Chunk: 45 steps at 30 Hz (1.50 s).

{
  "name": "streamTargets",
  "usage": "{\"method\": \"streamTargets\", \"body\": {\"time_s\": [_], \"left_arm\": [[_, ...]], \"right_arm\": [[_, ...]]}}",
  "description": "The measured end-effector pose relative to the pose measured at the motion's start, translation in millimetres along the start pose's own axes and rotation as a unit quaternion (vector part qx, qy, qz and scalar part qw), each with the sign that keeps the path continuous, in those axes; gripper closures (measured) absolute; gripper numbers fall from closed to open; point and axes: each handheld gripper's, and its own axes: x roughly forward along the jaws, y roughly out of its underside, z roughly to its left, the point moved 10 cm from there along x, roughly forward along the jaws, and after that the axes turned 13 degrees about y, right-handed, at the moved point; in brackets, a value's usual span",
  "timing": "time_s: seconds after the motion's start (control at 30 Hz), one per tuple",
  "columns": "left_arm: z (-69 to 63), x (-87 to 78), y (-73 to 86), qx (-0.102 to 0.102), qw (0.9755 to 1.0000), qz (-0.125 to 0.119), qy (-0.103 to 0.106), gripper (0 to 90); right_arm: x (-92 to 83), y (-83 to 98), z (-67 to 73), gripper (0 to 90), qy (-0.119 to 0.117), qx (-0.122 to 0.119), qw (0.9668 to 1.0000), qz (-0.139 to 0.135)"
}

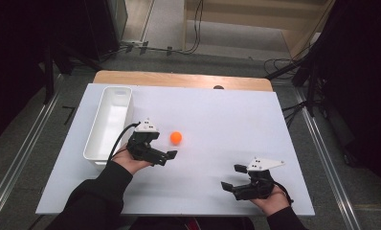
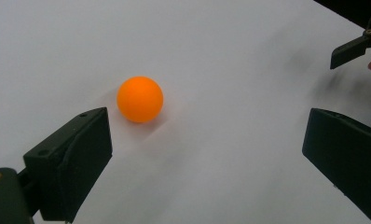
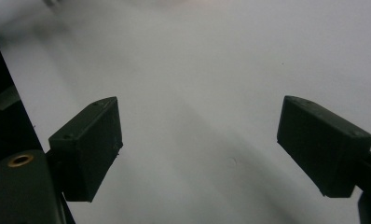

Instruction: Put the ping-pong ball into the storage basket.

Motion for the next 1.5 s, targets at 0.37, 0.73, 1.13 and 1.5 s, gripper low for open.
{"method": "streamTargets", "body": {"time_s": [0.37,0.73,1.13,1.5], "left_arm": [[8.2,9.6,-10.9,0.003,0.9999,0.015,-0.007,1.5],[22.8,19.0,-21.4,0.007,0.9994,0.022,-0.024,1.5],[37.9,30.4,-29.7,0.007,0.9994,0.016,-0.031,1.6],[44.8,45.8,-38.3,0.012,0.9992,0.014,-0.034,1.6]], "right_arm": [[-0.4,-1.5,-0.7,12.6,0.002,0.003,1.0,-0.003],[0.2,-0.6,0.0,12.6,-0.001,-0.002,1.0,0.0],[0.3,-0.4,2.5,12.6,-0.005,-0.006,1.0,0.0],[0.1,-0.4,2.8,12.6,-0.008,-0.004,1.0,-0.001]]}}
